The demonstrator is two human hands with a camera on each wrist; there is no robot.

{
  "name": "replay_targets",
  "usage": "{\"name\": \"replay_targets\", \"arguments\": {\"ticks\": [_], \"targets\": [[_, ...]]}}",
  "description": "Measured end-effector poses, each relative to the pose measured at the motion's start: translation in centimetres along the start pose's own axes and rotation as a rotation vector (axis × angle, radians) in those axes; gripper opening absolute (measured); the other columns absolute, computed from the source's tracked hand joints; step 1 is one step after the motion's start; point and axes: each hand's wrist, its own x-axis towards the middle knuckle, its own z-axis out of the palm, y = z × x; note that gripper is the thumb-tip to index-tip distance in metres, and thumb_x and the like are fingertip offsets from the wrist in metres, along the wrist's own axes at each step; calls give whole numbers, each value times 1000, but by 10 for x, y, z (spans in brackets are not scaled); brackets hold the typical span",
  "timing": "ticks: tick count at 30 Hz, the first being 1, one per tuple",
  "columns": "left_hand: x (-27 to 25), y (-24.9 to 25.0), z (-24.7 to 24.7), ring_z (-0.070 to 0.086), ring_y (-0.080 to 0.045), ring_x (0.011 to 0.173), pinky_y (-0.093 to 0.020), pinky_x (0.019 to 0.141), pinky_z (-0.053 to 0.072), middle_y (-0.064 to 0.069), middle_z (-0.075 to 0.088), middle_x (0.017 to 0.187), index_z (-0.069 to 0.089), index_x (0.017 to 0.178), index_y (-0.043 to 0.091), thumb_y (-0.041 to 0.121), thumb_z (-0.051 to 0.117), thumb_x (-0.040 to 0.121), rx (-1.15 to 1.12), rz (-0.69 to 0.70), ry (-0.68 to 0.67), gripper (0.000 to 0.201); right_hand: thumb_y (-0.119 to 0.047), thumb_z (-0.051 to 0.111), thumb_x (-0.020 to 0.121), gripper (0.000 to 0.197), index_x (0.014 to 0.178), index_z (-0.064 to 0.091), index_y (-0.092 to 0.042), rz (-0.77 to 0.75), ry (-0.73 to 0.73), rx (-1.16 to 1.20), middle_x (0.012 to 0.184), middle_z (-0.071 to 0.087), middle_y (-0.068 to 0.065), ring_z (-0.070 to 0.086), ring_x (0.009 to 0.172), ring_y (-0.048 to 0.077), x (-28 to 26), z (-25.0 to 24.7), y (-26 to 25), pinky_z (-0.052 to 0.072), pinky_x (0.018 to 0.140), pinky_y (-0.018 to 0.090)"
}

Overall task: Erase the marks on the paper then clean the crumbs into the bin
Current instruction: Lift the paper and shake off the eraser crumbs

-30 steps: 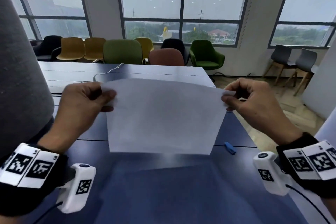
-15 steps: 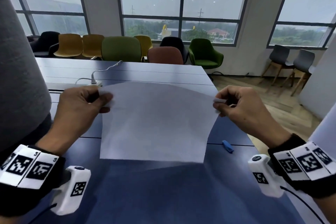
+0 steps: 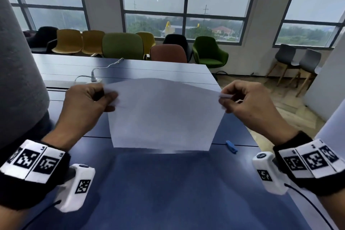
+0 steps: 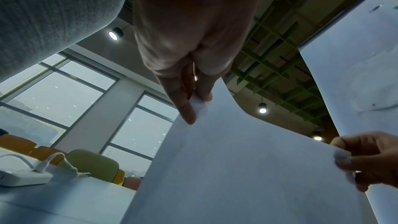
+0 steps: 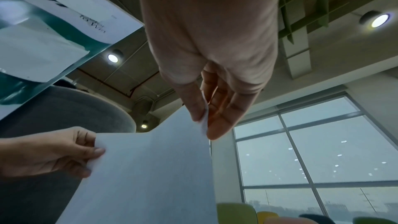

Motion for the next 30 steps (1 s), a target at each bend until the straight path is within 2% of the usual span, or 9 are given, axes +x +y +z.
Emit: {"name": "replay_targets", "arguments": {"ticks": [4,7,10,14,16,22,25,28,30], "targets": [[-3,9,2,70,-4,63,-10,60,52,21,71,68,70,78,26,6,68,87,13,34,14,23,-10,72,82,18,75,65,-24,1,-7,-17,67,67,-5,66,64,15,-4,-2,-5,59,66,44],[2,11,1,71,-6,65,-13,63,55,16,72,72,76,70,36,7,69,87,-4,61,13,34,-10,72,83,11,79,67,-20,-17,34,-4,69,67,-6,66,64,13,0,-8,-6,60,64,39],[0,7,8,70,-6,64,-15,63,56,15,72,70,74,70,50,9,70,86,31,38,-32,44,-12,73,81,12,76,67,-21,-1,-65,-64,68,66,-7,64,62,11,-5,0,-3,57,63,38],[2,9,7,70,-8,65,-21,65,59,4,72,74,75,71,46,13,69,85,-17,50,24,37,-11,72,82,14,75,66,-21,-7,8,12,68,67,-5,66,63,13,-6,-10,-4,59,64,37],[5,10,7,70,-8,67,-21,65,59,13,72,71,75,71,44,16,69,84,-1,48,11,32,-10,72,82,14,76,66,-21,-10,19,41,68,67,-3,66,63,14,-3,-13,-2,60,63,37],[25,15,16,71,-10,62,-33,67,62,9,71,73,70,82,23,11,69,88,84,-16,58,14,-18,76,78,19,90,62,-17,237,-103,17,78,65,5,63,63,17,2,-4,61,60,62,39],[52,25,23,68,-20,64,-19,48,53,-3,66,77,69,89,8,10,68,91,112,-37,59,3,-30,75,78,18,85,62,-21,342,-315,-304,79,67,-1,64,70,15,-8,6,103,56,73,37],[83,32,40,66,-22,58,-25,47,55,-8,64,73,68,82,6,6,67,90,177,-20,19,8,-37,73,79,27,92,58,-18,373,-547,-501,84,65,-4,63,83,18,-24,24,119,50,74,28],[102,31,55,66,-18,52,-28,48,58,-9,65,73,67,76,8,4,68,88,207,-12,3,14,-35,71,80,28,94,56,-15,376,-585,-542,84,60,-3,60,84,19,-29,34,119,47,70,28]]}}
